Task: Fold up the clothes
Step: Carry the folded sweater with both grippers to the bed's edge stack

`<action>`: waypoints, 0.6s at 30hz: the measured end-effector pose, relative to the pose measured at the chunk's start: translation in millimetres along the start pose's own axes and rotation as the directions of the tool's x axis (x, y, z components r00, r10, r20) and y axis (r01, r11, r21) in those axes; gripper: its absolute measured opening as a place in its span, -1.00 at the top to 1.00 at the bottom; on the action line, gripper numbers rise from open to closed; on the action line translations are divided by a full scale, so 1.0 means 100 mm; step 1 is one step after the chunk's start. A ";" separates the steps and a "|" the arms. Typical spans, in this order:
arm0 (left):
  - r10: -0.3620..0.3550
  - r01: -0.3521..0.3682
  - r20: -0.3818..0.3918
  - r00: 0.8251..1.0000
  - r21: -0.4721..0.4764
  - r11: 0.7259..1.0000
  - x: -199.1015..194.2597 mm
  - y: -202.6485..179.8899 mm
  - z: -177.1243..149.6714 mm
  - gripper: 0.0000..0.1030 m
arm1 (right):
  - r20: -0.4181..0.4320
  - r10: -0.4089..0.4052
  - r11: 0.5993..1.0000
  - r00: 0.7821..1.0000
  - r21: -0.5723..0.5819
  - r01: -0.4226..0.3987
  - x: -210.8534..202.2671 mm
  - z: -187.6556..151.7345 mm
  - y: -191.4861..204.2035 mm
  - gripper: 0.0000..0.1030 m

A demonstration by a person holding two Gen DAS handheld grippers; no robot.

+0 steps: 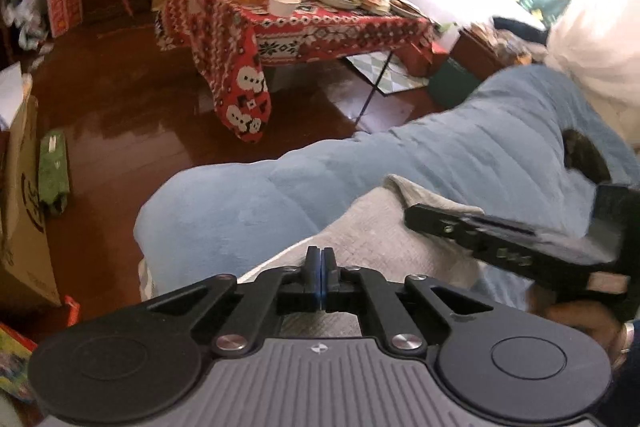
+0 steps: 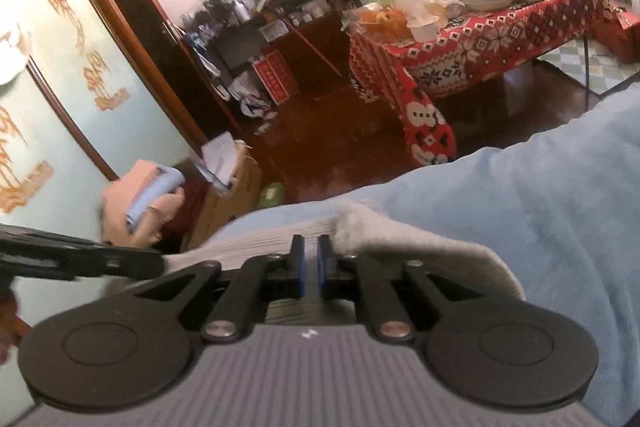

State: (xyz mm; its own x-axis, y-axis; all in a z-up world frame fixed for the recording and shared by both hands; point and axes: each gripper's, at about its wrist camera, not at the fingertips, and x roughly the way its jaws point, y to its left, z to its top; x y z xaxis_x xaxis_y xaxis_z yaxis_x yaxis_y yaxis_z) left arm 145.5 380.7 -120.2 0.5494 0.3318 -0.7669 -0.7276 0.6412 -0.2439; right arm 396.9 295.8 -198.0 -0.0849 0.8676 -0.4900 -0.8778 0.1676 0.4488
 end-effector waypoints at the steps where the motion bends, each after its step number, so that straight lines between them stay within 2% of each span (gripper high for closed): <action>1: 0.000 0.000 -0.001 1.000 0.011 1.000 -0.01 -0.01 0.00 0.94 | 0.019 0.006 1.000 1.000 0.000 -0.006 -0.09 0.01 0.04 0.85; 2: 0.000 0.000 -0.002 1.000 0.021 1.000 -0.02 -0.03 -0.01 0.94 | 0.038 0.013 1.000 0.999 -0.001 -0.013 -0.19 0.02 0.08 0.85; 3: -0.001 0.001 -0.003 1.000 0.025 1.000 -0.02 -0.03 -0.01 0.94 | 0.053 -0.005 1.000 0.999 -0.013 0.006 -0.27 0.06 0.08 0.75; 4: -0.004 0.004 -0.005 1.000 0.017 1.000 -0.02 -0.02 -0.01 0.94 | 0.067 -0.032 0.999 0.997 -0.029 0.034 -0.35 0.10 0.07 0.66; 5: -0.007 0.007 -0.005 1.000 0.010 1.000 -0.03 -0.01 -0.01 0.94 | 0.059 -0.069 0.996 0.996 -0.043 0.072 -0.37 0.14 0.03 0.66; 6: -0.011 0.011 -0.004 1.000 0.003 1.000 -0.03 0.00 0.00 0.94 | 0.036 -0.116 0.992 0.993 -0.037 0.117 -0.33 0.15 -0.05 0.67; 7: -0.015 0.015 -0.004 1.000 0.000 1.000 -0.03 0.00 0.00 0.94 | 0.011 -0.163 0.986 0.987 -0.026 0.163 -0.27 0.15 -0.15 0.77; 10: -0.020 0.020 -0.005 1.000 0.009 1.000 -0.04 -0.02 0.00 0.94 | -0.073 -0.217 0.975 0.973 0.038 0.220 -0.11 0.03 -0.41 0.87; 12: -0.022 0.022 -0.009 1.000 0.018 1.000 -0.04 -0.02 0.01 0.94 | -0.082 -0.187 0.976 0.979 0.099 0.195 -0.10 -0.08 -0.46 0.87; 14: -0.021 0.022 -0.011 1.000 0.023 1.000 -0.03 -0.01 0.03 0.94 | -0.066 -0.165 0.979 0.984 0.107 0.172 -0.14 -0.16 -0.37 0.83; 17: -0.025 0.026 -0.012 1.000 0.028 0.999 -0.04 -0.02 0.03 0.94 | 0.001 -0.141 0.983 0.990 0.115 0.140 -0.32 -0.15 -0.31 0.82; 18: -0.025 0.025 -0.012 1.000 0.036 0.999 -0.04 -0.03 0.03 0.94 | 0.019 -0.155 0.980 0.988 0.128 0.152 -0.40 -0.15 -0.34 0.81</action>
State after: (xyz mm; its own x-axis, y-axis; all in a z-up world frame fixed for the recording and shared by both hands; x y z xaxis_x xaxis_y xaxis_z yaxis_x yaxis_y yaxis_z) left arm 146.3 379.6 -114.4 0.5626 0.3076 -0.7674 -0.6981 0.6740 -0.2417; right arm 423.5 248.2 -204.6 0.0617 0.8399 -0.5392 -0.8129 0.3558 0.4611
